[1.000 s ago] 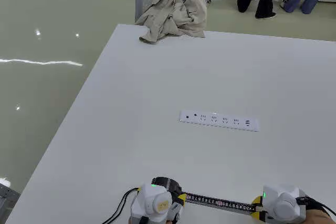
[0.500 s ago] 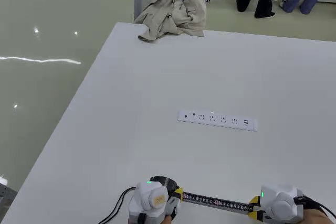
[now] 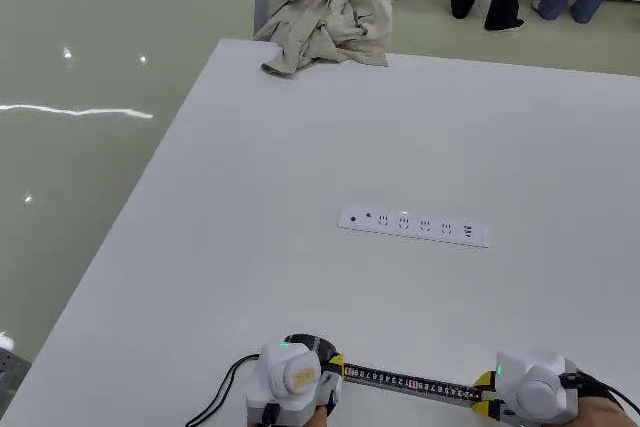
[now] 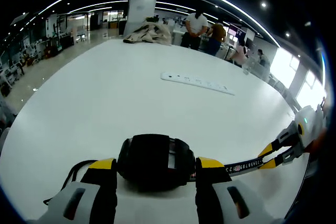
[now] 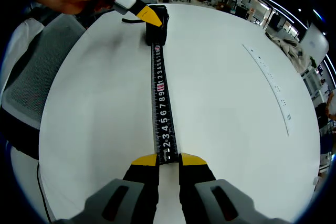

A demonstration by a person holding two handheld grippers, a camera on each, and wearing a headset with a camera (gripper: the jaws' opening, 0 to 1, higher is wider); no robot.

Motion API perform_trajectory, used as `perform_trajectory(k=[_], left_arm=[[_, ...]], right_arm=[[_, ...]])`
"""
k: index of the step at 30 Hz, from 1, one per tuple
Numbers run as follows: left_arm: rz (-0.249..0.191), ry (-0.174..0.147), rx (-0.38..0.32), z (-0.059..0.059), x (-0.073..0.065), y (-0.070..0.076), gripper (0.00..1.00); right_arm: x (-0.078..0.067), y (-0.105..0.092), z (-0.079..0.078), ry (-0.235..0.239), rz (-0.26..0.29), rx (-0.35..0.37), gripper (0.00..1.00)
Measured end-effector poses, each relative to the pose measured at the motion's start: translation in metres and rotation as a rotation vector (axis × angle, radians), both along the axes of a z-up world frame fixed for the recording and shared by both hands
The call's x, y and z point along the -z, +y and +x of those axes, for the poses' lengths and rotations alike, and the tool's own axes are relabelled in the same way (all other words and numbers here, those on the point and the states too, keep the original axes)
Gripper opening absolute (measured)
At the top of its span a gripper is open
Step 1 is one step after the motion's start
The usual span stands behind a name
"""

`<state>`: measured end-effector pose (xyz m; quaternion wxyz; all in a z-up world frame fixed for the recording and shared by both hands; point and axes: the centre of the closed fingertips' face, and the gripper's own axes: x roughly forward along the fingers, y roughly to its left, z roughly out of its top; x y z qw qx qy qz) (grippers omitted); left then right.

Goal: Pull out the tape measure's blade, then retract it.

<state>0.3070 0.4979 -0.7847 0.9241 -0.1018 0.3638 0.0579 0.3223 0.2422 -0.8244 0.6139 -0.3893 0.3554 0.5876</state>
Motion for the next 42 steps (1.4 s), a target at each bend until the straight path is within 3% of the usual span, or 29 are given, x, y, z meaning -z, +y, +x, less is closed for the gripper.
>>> perform_trajectory(k=[26, 42], left_arm=[[0.010, -0.011, 0.026, -0.001, -0.003, 0.000, 0.54], [0.007, -0.013, 0.037, -0.001, -0.003, 0.000, 0.53]], right_arm=[[-0.002, 0.003, 0.000, -0.036, 0.021, -0.011, 0.13], [-0.001, 0.025, 0.000, -0.041, 0.043, -0.040, 0.13]])
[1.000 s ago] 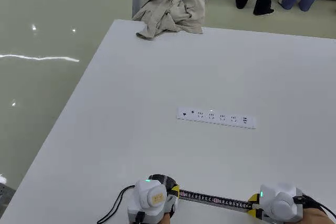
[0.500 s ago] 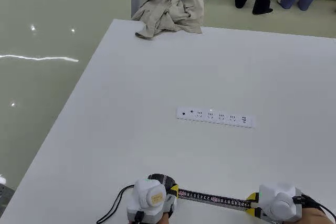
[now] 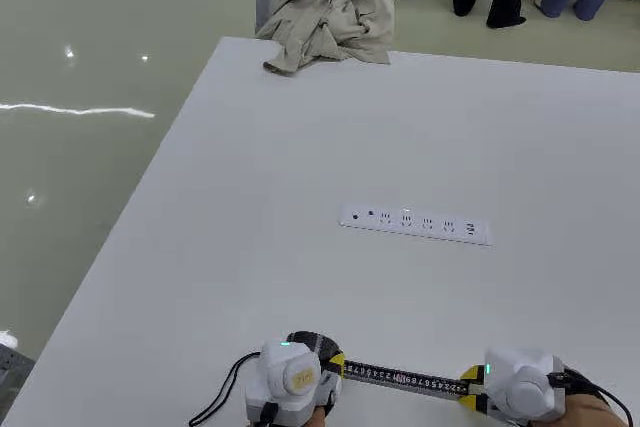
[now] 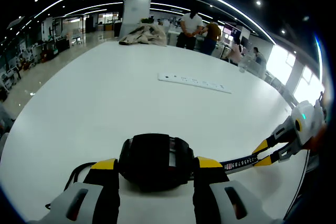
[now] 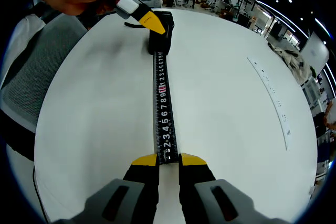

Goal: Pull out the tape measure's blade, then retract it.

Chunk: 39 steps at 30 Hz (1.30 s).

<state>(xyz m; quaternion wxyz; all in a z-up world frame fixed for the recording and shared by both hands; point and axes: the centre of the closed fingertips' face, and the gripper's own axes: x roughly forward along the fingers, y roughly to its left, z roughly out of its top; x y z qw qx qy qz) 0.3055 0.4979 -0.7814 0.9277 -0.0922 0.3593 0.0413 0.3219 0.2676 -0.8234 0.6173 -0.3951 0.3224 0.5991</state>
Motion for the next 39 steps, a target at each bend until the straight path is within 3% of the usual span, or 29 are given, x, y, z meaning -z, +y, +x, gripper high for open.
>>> perform_trajectory(k=[39], left_arm=[[-0.003, 0.009, 0.004, 0.000, 0.000, 0.000, 0.53]], right_arm=[[0.000, 0.036, 0.000, -0.027, 0.032, -0.041, 0.13]])
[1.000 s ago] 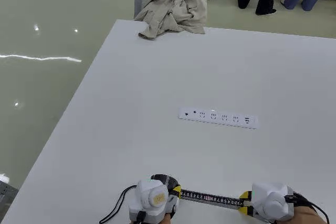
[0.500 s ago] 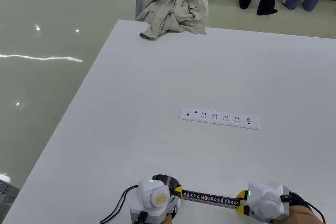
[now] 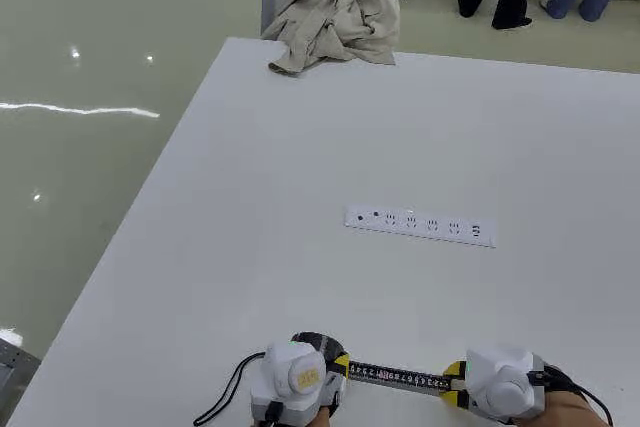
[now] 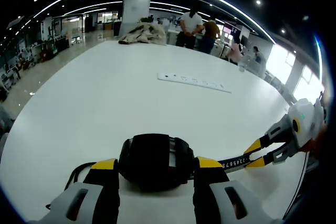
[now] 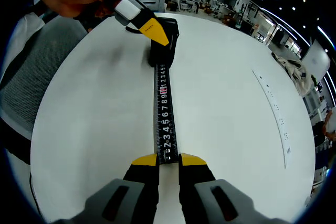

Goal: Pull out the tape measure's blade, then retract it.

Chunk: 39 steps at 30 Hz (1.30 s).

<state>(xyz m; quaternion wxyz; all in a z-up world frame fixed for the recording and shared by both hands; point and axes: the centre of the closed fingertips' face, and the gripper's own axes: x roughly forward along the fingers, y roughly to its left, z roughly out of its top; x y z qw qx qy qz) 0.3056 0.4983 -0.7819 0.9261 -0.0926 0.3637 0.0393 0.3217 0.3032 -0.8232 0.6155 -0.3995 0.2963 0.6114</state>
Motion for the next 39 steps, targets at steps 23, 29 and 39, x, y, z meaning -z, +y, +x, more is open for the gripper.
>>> perform_trajectory(k=[23, 29, 39], left_arm=[[-0.004, 0.012, -0.003, 0.001, 0.001, 0.000, 0.53], [-0.004, 0.015, -0.001, 0.001, 0.001, 0.000, 0.53], [-0.006, 0.019, -0.001, 0.001, 0.002, 0.000, 0.53]], right_arm=[[-0.002, 0.016, 0.000, -0.064, 0.025, -0.037, 0.13], [-0.001, 0.022, -0.001, -0.102, 0.029, -0.064, 0.13], [-0.002, 0.034, -0.003, -0.112, 0.038, -0.079, 0.13]])
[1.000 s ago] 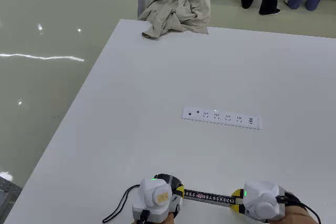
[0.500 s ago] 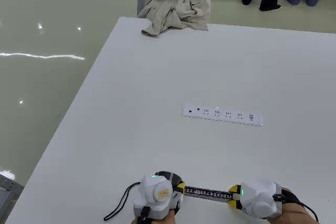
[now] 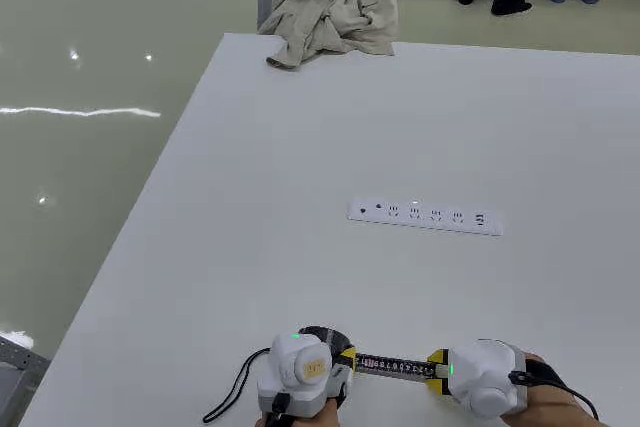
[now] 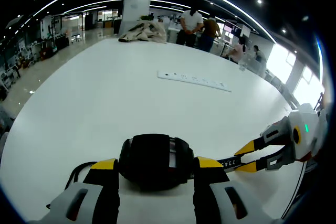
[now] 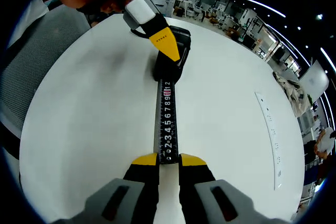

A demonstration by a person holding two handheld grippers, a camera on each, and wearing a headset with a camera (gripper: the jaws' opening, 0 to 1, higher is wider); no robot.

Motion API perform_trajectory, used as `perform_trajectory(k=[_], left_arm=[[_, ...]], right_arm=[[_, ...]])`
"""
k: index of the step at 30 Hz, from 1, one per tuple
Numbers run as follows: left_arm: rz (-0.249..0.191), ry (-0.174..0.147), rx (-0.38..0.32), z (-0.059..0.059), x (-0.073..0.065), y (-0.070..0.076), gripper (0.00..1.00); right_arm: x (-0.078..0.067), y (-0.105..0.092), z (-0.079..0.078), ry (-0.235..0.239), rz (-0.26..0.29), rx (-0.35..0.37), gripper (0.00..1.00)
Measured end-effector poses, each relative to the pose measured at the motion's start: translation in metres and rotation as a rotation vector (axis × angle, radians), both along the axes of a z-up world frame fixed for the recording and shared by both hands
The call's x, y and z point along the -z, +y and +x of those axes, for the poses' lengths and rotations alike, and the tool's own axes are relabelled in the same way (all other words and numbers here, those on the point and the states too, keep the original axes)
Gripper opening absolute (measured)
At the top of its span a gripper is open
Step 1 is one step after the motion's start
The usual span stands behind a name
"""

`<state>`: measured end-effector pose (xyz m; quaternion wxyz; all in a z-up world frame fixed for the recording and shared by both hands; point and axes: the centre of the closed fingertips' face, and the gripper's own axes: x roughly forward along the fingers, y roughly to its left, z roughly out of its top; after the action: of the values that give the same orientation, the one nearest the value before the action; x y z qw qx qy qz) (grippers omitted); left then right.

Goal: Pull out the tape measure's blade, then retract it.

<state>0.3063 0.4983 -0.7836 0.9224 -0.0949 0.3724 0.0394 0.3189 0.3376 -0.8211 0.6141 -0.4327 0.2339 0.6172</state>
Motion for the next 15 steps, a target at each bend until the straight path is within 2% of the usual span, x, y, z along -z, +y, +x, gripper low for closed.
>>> perform_trajectory(k=[15], left_arm=[[0.000, 0.008, 0.000, -0.0001, -0.0007, -0.0001, 0.53]], right_arm=[[-0.0017, 0.0091, -0.0021, -0.007, 0.012, -0.013, 0.13]])
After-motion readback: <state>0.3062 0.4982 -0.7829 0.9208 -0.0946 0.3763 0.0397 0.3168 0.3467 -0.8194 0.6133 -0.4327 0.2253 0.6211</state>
